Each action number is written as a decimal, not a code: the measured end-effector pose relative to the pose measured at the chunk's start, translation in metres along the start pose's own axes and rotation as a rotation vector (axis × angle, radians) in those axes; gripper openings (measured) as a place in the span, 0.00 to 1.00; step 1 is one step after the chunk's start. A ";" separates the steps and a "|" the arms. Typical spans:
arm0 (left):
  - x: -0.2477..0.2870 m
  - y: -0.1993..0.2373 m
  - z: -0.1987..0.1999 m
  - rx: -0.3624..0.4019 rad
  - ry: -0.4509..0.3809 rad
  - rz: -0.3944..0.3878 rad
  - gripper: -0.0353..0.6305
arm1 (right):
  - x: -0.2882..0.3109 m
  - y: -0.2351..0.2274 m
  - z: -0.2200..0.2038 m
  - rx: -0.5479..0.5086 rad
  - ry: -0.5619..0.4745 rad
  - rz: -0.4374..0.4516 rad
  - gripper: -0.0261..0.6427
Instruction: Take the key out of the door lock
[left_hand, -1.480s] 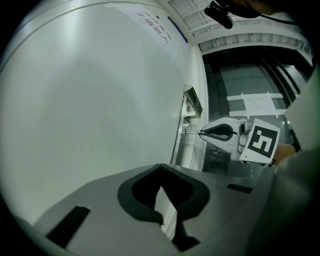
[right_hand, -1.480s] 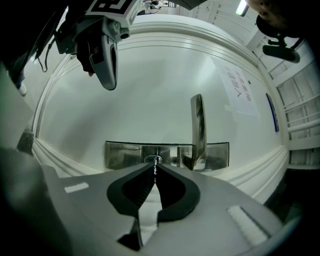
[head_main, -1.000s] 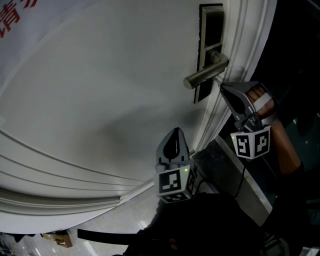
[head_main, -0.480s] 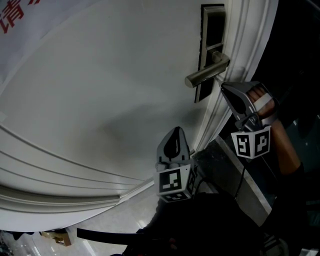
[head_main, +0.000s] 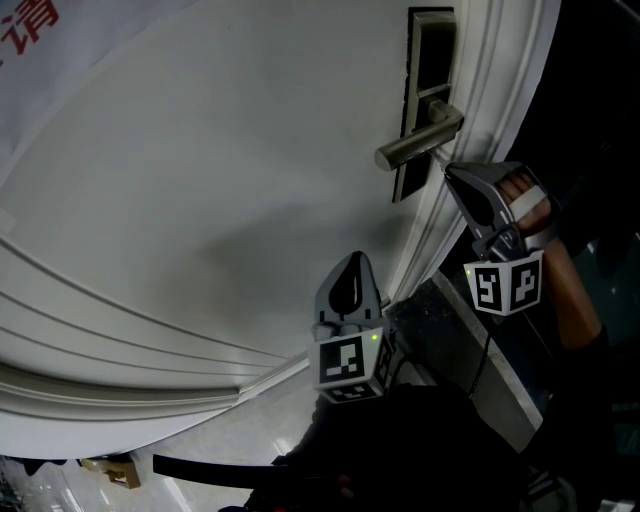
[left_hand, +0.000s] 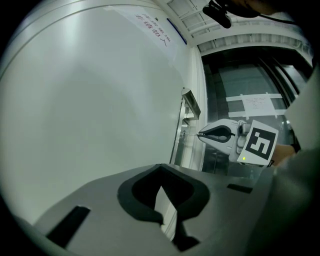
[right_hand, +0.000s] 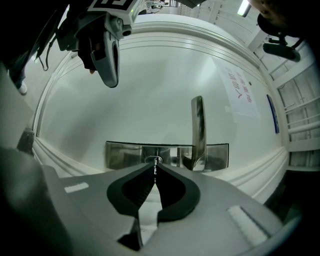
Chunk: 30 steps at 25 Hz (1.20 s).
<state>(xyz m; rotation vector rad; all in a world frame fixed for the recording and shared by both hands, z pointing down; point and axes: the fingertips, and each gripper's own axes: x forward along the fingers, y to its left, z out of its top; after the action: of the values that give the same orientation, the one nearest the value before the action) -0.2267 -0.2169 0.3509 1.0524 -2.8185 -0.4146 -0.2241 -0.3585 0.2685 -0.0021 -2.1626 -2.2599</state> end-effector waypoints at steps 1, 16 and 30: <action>0.000 -0.001 0.001 0.000 -0.001 -0.007 0.05 | 0.000 0.000 0.000 0.001 0.000 0.000 0.06; 0.006 -0.001 -0.011 0.023 -0.015 -0.030 0.05 | 0.001 0.004 -0.003 0.002 0.001 0.005 0.06; 0.006 -0.004 -0.007 0.026 -0.024 -0.040 0.05 | -0.001 0.006 -0.005 0.004 0.003 0.002 0.06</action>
<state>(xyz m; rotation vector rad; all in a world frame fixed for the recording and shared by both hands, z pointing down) -0.2271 -0.2254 0.3559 1.1182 -2.8356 -0.3976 -0.2234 -0.3636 0.2738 -0.0006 -2.1646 -2.2534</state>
